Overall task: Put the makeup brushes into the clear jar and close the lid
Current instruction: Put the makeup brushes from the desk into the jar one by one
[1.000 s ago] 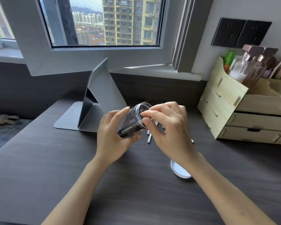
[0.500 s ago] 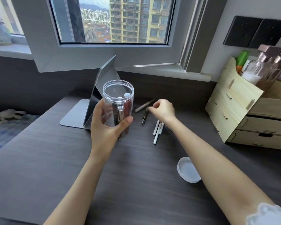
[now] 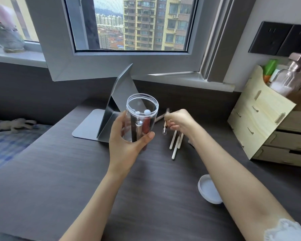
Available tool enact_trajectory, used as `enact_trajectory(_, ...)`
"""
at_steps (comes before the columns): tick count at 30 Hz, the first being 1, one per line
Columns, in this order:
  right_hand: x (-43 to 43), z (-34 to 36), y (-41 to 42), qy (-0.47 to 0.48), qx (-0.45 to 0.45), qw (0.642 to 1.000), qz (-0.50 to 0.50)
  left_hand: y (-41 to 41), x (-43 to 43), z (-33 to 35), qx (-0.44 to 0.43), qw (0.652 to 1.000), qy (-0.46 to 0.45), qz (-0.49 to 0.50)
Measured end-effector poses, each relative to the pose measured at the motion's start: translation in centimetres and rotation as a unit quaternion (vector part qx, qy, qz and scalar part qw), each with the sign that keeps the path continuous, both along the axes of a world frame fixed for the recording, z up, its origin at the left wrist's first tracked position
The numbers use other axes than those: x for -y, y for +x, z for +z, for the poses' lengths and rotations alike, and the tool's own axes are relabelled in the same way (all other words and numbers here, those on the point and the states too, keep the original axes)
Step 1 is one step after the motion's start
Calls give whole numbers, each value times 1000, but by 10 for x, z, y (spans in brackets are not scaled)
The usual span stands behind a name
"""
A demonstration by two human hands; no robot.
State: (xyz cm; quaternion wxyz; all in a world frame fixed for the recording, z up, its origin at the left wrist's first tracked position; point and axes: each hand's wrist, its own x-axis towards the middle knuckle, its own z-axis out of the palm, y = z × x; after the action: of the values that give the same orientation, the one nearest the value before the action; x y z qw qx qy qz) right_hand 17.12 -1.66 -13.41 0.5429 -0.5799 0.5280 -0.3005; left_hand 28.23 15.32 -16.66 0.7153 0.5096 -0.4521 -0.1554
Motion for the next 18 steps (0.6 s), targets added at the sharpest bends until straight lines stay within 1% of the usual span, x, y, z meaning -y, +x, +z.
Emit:
enact_trajectory(3, -18, 28, -27, 6, 188, 982, -9, -2, 0, -1, 18, 1000, 6, 9)
enact_trajectory(5, -35, 48, -47, -4, 313, 950, -12, -4, 1, -2, 40, 999, 12, 15)
enact_trajectory(6, -44, 57, -56, -26, 354, 935, -13, -6, 1, -2, 54, 998, 11, 17)
enact_trajectory(8, -67, 71, -72, -112, 378, 919, -17, -7, 2, -4, 97, 995, 3, 22)
enact_trajectory(10, -91, 77, -80, -225, 337, 914, -14, -8, 2, -6, 158, 987, -3, 34)
enact_trajectory(11, -103, 75, -81, -287, 288, 913, -7, -8, 2, -6, 187, 982, -5, 38)
enact_trajectory(13, -121, 69, -80, -393, 161, 905, 15, -10, 1, -6, 224, 974, -12, 39)
enact_trajectory(16, -131, 55, -79, -468, -10, 883, 43, -12, 0, -5, 250, 968, -14, 29)
enact_trajectory(18, -128, 49, -80, -492, -84, 866, 37, -12, -1, -4, 264, 964, -13, 28)
